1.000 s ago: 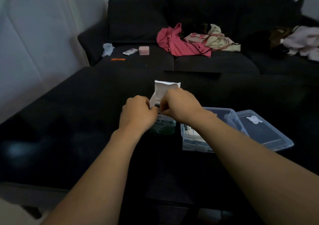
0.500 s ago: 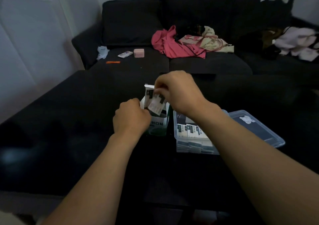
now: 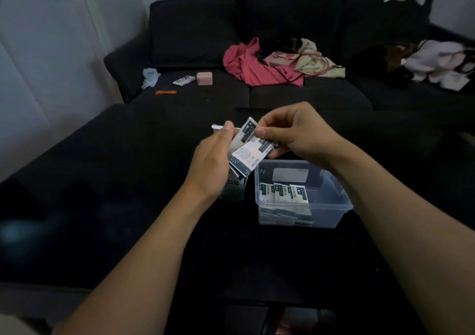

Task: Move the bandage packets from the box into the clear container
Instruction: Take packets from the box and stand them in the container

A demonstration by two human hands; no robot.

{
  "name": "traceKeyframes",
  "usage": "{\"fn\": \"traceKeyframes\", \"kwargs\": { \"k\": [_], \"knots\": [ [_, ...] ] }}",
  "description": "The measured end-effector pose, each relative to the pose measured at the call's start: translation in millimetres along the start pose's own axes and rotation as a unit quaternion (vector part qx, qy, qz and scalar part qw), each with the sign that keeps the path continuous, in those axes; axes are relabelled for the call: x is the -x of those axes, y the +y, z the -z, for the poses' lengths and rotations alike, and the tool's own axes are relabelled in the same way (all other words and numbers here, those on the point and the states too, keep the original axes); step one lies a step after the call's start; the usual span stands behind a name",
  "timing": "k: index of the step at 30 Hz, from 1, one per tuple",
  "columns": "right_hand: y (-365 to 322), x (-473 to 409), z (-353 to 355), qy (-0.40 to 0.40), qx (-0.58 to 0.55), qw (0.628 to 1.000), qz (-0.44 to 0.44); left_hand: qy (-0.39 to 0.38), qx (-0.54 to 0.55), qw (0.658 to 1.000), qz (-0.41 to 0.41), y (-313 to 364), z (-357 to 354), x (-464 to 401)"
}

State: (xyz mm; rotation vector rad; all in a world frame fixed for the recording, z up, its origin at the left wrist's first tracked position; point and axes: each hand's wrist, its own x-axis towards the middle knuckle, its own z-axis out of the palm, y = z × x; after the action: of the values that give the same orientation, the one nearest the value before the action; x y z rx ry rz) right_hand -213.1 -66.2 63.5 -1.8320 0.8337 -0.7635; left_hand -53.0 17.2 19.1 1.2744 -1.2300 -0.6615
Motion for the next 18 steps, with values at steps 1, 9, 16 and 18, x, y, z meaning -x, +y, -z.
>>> {"fn": "traceKeyframes", "kwargs": {
  "k": [1,9,16,18],
  "knots": [
    [1,1,0,-0.009,0.006,1.000,0.003,-0.029,0.024,0.998,0.043,3,-1,2],
    [9,4,-2,0.011,0.042,0.998,0.048,-0.151,0.154,0.939,0.267,10,-9,12],
    [21,9,-9,0.076,0.083,0.992,0.058,-0.151,0.199,0.916,0.313,9,-21,10],
    [22,12,-7,0.070,0.076,0.994,0.047,-0.158,0.219,0.906,0.326,9,-22,10]
  ]
}}
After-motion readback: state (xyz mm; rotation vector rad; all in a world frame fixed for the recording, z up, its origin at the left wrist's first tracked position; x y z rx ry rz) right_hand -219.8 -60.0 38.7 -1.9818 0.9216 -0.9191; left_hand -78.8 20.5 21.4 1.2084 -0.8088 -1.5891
